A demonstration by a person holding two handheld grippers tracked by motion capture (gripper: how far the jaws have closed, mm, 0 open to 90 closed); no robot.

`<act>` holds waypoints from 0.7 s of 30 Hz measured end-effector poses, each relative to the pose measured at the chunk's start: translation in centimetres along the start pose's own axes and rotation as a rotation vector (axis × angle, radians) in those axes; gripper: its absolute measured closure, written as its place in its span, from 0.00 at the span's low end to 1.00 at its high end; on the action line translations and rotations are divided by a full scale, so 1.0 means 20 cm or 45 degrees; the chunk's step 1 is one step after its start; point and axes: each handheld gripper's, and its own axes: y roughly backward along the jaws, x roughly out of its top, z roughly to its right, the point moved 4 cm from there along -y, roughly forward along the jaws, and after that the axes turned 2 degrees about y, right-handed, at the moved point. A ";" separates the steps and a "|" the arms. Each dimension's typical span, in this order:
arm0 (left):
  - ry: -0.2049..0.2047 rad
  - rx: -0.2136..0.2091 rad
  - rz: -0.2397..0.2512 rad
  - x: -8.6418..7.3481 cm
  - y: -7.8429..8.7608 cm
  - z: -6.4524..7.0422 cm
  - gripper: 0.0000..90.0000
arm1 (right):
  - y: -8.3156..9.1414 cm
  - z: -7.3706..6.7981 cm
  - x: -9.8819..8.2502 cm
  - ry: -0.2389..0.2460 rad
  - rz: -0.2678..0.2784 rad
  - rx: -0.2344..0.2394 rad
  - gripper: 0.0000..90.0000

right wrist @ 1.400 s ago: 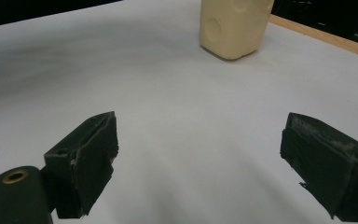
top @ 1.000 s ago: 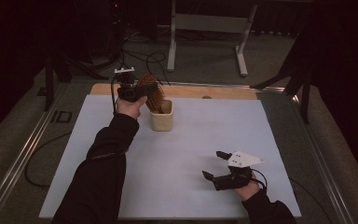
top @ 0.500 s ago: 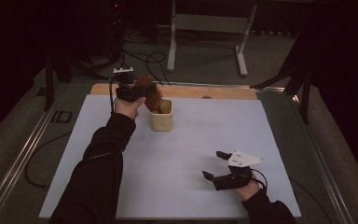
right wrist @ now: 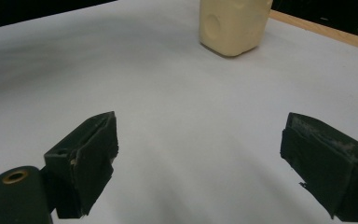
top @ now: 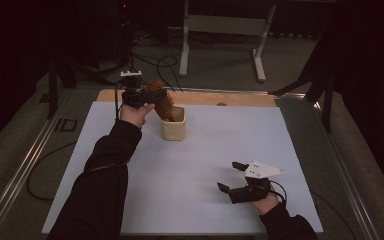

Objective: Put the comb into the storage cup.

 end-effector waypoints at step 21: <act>-0.177 -0.093 -0.033 -0.03 0.06 0.04 0.00 | 0.01 0.02 -0.01 -0.012 0.003 0.000 0.12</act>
